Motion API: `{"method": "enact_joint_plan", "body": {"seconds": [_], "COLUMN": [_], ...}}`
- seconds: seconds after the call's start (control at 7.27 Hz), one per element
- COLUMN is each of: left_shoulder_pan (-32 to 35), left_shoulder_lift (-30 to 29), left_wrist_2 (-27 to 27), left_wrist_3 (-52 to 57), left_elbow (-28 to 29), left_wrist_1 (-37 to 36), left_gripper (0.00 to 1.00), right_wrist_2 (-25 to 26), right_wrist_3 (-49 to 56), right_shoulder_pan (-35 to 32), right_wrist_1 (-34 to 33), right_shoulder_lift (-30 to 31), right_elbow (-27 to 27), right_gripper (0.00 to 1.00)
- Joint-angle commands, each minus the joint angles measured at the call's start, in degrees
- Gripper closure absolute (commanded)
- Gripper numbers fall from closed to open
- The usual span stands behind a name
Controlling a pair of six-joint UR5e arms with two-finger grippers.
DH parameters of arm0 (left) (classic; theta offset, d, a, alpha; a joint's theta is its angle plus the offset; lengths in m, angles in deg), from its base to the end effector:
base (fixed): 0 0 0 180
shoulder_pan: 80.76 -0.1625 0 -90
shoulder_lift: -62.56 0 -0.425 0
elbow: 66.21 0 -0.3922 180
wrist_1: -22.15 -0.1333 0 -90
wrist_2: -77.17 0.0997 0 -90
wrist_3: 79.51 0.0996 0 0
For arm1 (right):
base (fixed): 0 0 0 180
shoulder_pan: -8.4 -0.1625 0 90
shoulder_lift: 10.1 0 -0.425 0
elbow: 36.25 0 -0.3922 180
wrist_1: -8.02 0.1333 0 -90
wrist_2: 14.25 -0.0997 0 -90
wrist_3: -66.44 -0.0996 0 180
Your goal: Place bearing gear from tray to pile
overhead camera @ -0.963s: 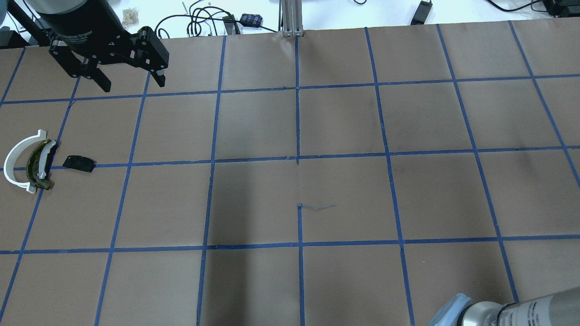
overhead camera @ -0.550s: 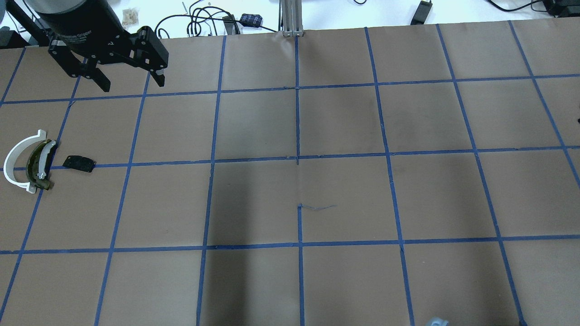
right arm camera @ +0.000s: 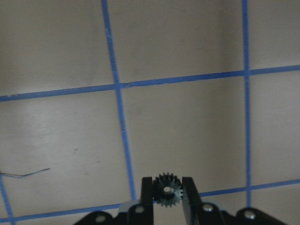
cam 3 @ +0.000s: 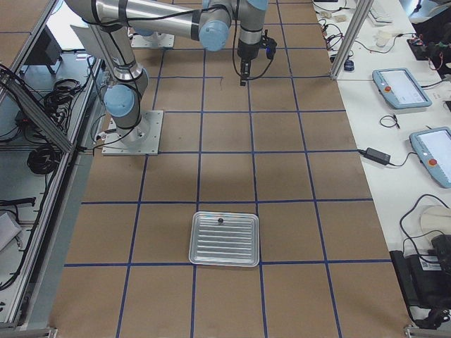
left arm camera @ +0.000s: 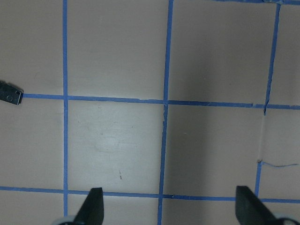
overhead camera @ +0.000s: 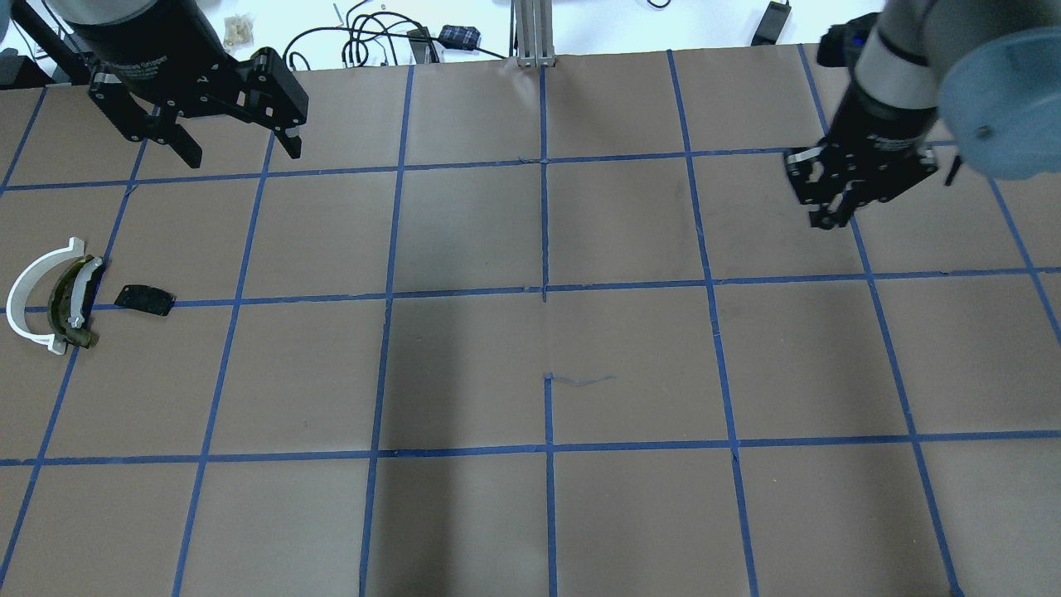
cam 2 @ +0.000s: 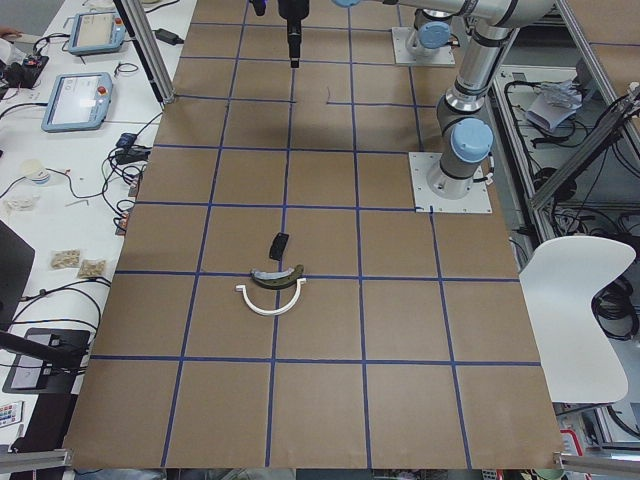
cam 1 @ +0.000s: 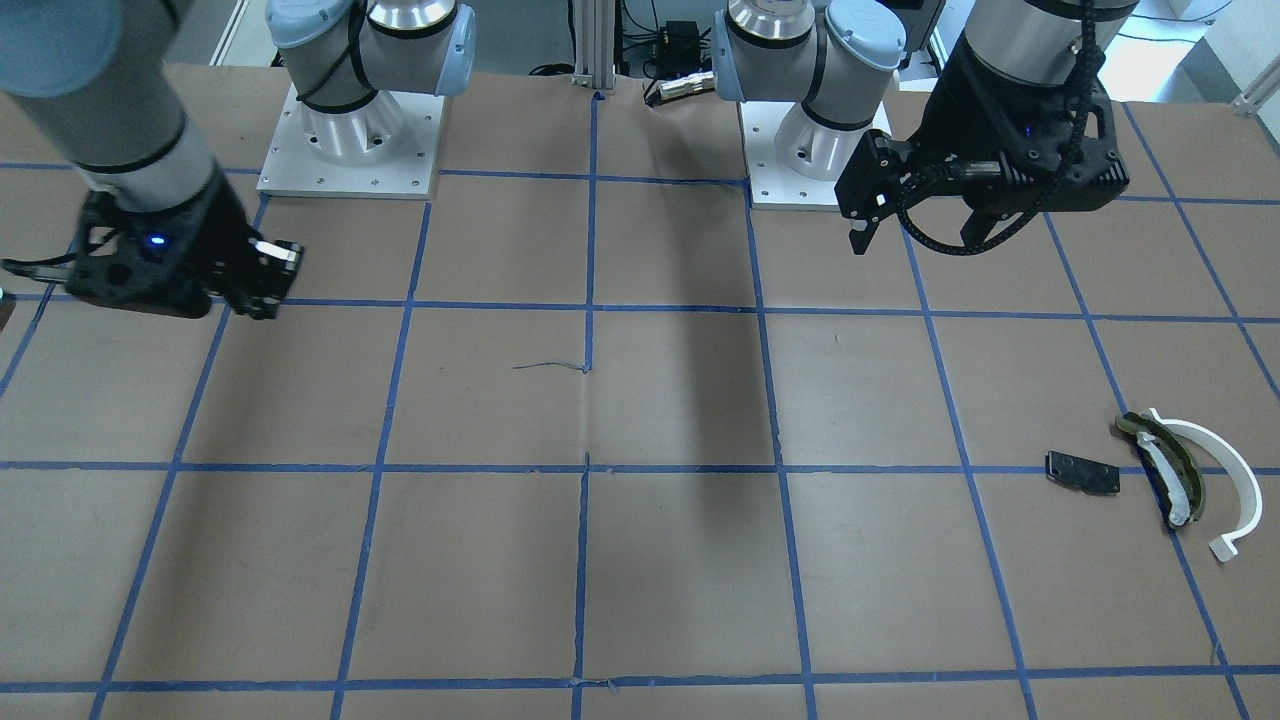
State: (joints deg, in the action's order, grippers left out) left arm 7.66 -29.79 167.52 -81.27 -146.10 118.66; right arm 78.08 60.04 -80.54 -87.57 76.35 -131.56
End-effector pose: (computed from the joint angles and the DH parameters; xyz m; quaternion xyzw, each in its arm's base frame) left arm -0.1186 -0.5113 0.5427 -0.0292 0.9995 -0.0109 0.0030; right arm 0.1198 -0.5100 0.4212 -0.0644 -0.9973 -0.0275 0.0216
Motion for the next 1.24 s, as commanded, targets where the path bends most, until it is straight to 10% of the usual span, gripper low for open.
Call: {"method": "enact_joint_plan", "body": {"seconds": [0.0, 0.83, 1.1], "left_shoulder_pan": [0.00, -0.61, -1.22], "left_shoulder_lift": [0.15, 1.81, 1.82], "left_wrist_2": [0.00, -0.09, 0.18], "left_wrist_3": [0.00, 0.87, 0.18], "left_elbow": [0.00, -0.44, -1.92], "left_wrist_1": [0.08, 1.05, 7.07], "left_gripper": [0.00, 0.00, 0.00], "right_wrist_2": [-4.09, 2.42, 1.89], "right_wrist_3": [-20.69, -31.66, -31.92], "right_shoulder_pan": [-13.40, -25.14, -24.97], "right_wrist_1": [-8.86, -29.47, -28.86], "right_shoulder_lift": [-6.00, -18.68, -18.51], "right_elbow": [-0.67, -0.67, -0.76], "right_gripper": [0.81, 0.71, 0.03]}}
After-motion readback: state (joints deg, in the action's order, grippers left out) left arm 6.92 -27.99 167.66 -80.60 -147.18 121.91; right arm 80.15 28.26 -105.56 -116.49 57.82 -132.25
